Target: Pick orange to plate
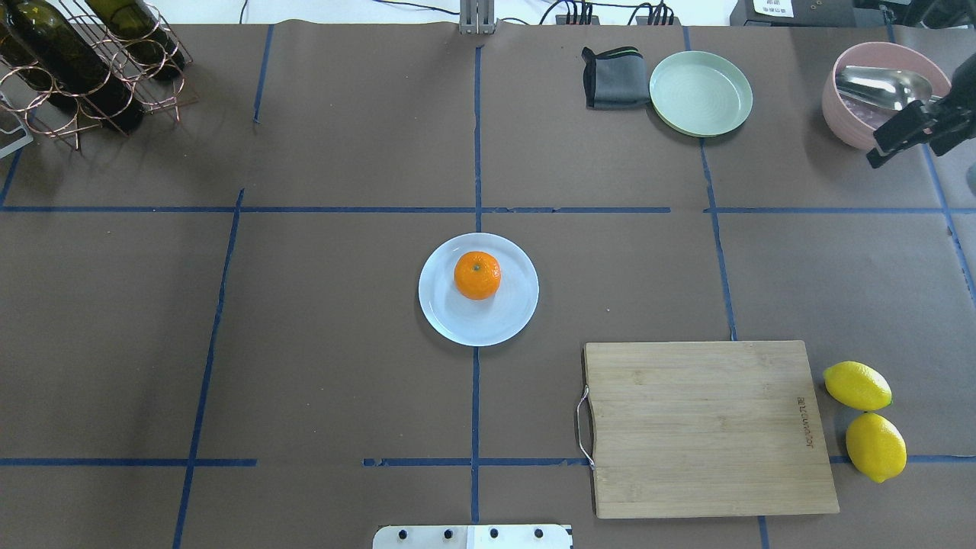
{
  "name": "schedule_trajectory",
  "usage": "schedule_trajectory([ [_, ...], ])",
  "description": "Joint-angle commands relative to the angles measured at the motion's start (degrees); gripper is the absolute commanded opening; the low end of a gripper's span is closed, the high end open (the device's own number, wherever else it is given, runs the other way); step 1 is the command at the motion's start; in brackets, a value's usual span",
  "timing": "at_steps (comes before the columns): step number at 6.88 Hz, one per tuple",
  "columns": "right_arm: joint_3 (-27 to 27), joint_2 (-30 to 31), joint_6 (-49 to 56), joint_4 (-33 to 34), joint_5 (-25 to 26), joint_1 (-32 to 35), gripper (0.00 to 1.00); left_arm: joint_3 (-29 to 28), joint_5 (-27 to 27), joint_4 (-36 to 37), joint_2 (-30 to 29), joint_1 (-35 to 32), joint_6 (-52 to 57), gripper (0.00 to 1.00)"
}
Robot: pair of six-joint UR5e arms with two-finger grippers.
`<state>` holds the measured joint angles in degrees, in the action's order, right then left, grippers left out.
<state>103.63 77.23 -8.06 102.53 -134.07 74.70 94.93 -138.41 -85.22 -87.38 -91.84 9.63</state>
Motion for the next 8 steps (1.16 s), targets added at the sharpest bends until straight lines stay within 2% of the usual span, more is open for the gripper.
schedule_trajectory([
  [1, -8.7, 1.8, 13.2, 0.0, -2.8, 8.2, 1.00, -0.3, 0.1, -0.6, -0.2, 0.0, -0.5, 1.00],
  [2, -13.1, 2.6, 20.3, -0.7, -4.1, 12.1, 1.00, -0.3, 0.1, -0.6, -0.2, 0.0, -0.6, 1.00],
  [3, -14.5, 3.5, 22.5, -1.0, -4.2, 15.2, 1.00, -0.2, 0.1, -0.6, -0.1, 0.0, -0.5, 1.00],
  [5, -12.9, 8.8, 21.9, -1.1, -3.3, 16.7, 1.00, -0.2, 0.1, -0.6, -0.1, 0.0, -0.5, 1.00],
  [7, -13.4, 12.0, 17.6, -9.9, -3.0, 16.7, 1.00, -0.3, 0.1, -0.6, 0.0, 0.0, -0.4, 1.00],
  [8, -13.2, 13.0, 15.5, -11.8, -3.1, 16.7, 1.00, -0.3, 0.1, -0.6, 0.0, 0.0, -0.4, 1.00],
])
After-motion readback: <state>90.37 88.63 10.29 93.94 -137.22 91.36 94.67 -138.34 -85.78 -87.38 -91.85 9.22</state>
